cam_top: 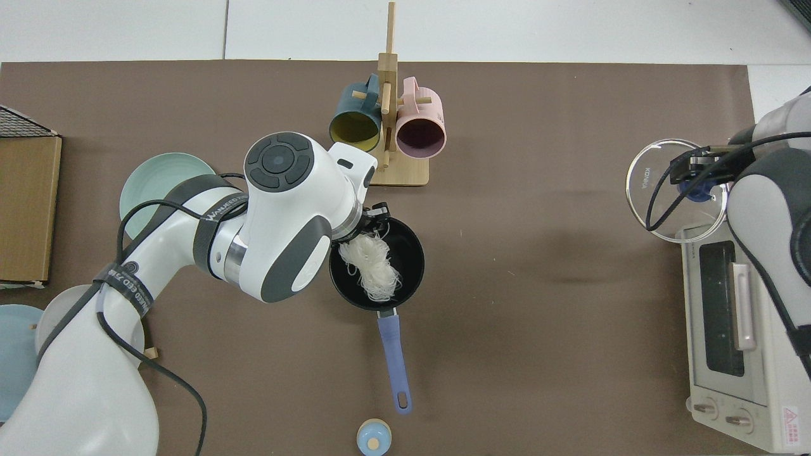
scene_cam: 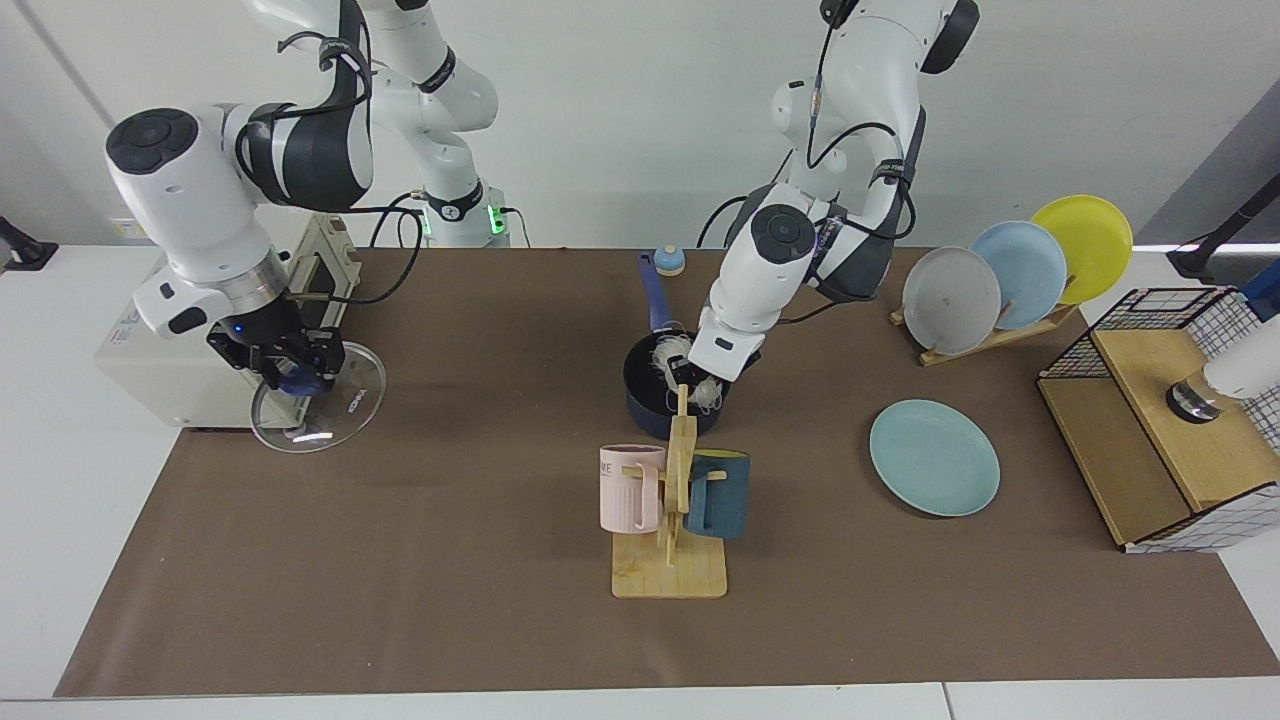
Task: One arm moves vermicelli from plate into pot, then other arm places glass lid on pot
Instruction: 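Carry the vermicelli over the pot and release it with the left gripper, then withdraw the left gripper while the right gripper carries the lid toward the pot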
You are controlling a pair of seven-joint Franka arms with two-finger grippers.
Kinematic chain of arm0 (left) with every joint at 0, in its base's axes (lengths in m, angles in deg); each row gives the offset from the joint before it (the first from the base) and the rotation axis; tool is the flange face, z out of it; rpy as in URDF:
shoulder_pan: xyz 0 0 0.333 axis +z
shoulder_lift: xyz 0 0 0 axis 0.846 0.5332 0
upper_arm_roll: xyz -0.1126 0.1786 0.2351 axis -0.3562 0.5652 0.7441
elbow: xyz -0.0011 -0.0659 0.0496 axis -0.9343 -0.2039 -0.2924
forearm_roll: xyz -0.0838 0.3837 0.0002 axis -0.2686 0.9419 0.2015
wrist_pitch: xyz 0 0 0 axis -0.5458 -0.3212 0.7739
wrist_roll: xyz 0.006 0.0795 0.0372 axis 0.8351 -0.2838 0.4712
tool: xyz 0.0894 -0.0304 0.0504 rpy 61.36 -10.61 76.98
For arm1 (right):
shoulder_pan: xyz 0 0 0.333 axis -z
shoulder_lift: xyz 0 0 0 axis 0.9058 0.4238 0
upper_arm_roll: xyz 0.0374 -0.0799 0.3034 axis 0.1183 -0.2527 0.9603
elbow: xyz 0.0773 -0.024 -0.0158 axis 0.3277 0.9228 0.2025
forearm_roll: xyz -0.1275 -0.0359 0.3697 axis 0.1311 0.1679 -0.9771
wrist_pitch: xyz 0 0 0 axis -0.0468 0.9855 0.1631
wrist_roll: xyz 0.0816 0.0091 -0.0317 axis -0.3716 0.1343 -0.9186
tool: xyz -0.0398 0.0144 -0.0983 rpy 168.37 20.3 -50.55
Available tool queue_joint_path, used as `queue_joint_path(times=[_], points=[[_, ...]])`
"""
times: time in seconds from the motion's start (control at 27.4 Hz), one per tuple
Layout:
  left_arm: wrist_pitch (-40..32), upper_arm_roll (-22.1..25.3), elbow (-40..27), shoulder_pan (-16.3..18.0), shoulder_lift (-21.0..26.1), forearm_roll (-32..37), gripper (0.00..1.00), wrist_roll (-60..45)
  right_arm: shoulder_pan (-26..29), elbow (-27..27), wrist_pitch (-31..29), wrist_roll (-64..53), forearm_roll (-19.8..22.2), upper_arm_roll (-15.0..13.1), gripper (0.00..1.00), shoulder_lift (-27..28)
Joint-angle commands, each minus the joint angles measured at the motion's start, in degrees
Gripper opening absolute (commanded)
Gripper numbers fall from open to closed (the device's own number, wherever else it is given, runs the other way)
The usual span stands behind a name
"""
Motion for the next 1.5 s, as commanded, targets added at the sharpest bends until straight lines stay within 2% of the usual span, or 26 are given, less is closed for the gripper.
queue_joint_path(times=[0.0,0.15,0.29,0.37,0.62,0.77,0.99,1.24,1.35,1.42,1.46], points=[[2.9,0.3,-1.6,-0.8,-0.7,3.6,1.0,-0.2,1.2,1.0,1.6,-2.0,-1.5,0.3,0.0,-2.2],[0.7,0.2,0.2,-0.2,-1.6,7.8,1.0,-0.4,1.6,1.3,1.9,-1.9,-1.5,0.3,0.0,-3.0],[-8.9,0.4,7.5,0.3,-1.8,8.5,1.0,0.5,1.3,1.4,1.9,-1.5,-1.4,0.3,0.0,-3.2],[-11.4,0.8,9.4,0.5,-2.0,8.7,1.0,1.7,0.9,1.4,1.9,-1.5,-1.4,0.3,0.0,-3.2],[-16.8,0.3,10.1,6.3,-7.2,8.1,1.0,11.1,0.3,1.1,3.5,0.8,-1.3,1.3,0.0,-3.2],[-18.8,0.1,10.1,9.3,-9.1,6.2,1.0,14.3,-4.5,1.0,4.6,3.5,-1.1,2.0,0.0,-3.7],[-19.7,0.1,10.3,12.8,-11.1,3.1,1.0,16.9,-15.8,0.7,4.7,17.7,0.0,2.0,0.0,-3.6],[-22.4,0.9,11.3,13.0,-13.5,2.4,1.0,18.1,-25.3,-1.5,5.0,27.7,-0.5,1.9,0.0,-1.6],[-24.8,1.5,11.3,12.9,-14.0,2.3,1.0,21.9,-28.1,-3.3,6.5,30.5,-0.5,2.0,0.0,0.4],[-25.9,3.5,11.1,12.3,-15.0,2.3,1.0,26.2,-30.0,-4.7,6.7,32.6,-0.1,1.9,0.0,1.8],[-26.8,6.3,11.2,11.6,-15.5,1.9,1.0,28.7,-31.3,-5.6,6.7,34.4,0.0,1.9,0.0,2.9]])
